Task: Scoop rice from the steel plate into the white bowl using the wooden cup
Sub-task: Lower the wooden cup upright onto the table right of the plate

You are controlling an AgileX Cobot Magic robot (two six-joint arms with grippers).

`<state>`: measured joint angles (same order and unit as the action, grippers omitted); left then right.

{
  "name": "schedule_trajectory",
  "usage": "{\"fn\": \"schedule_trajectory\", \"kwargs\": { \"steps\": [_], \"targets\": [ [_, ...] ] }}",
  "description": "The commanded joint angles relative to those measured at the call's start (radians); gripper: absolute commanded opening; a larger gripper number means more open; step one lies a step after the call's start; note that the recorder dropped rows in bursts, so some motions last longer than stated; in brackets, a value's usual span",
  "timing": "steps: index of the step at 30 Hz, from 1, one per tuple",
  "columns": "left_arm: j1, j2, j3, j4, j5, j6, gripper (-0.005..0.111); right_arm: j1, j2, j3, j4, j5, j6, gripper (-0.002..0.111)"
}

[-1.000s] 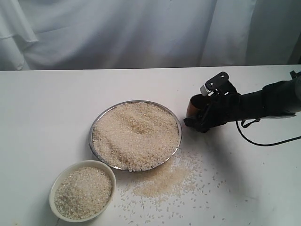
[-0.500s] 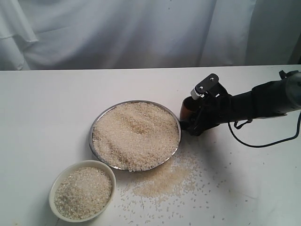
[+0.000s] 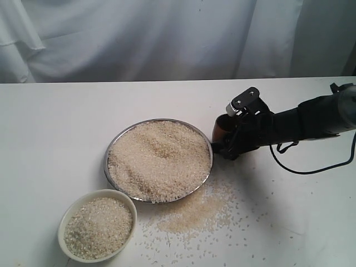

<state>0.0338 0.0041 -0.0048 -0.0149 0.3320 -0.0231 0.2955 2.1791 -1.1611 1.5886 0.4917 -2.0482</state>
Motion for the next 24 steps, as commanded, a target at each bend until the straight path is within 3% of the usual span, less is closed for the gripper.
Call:
{"fn": "schedule_trajectory", "kwargs": {
  "steps": [1,7,11,12,16,24],
  "targets": [
    [0.002,-0.004,0.005,-0.002,-0.013,0.0,0.0,0.007,0.01,0.005,-0.039,0.04,0.022,0.002],
    [0.002,-0.004,0.005,-0.002,-0.013,0.0,0.0,0.007,0.01,0.005,-0.095,0.044,0.03,0.019],
    [0.002,-0.004,0.005,-0.002,-0.013,0.0,0.0,-0.006,0.01,0.005,-0.114,0.061,0.03,0.055],
    [0.002,-0.004,0.005,-0.002,-0.013,0.0,0.0,-0.013,0.01,0.005,-0.101,0.061,0.035,0.07],
    [0.002,-0.004,0.005,-0.002,-0.013,0.0,0.0,-0.033,0.008,0.005,-0.081,0.122,0.035,0.103],
    [0.002,-0.004,0.005,-0.002,-0.013,0.0,0.0,-0.067,-0.055,0.005,-0.09,0.195,0.038,0.105]
  ]
}}
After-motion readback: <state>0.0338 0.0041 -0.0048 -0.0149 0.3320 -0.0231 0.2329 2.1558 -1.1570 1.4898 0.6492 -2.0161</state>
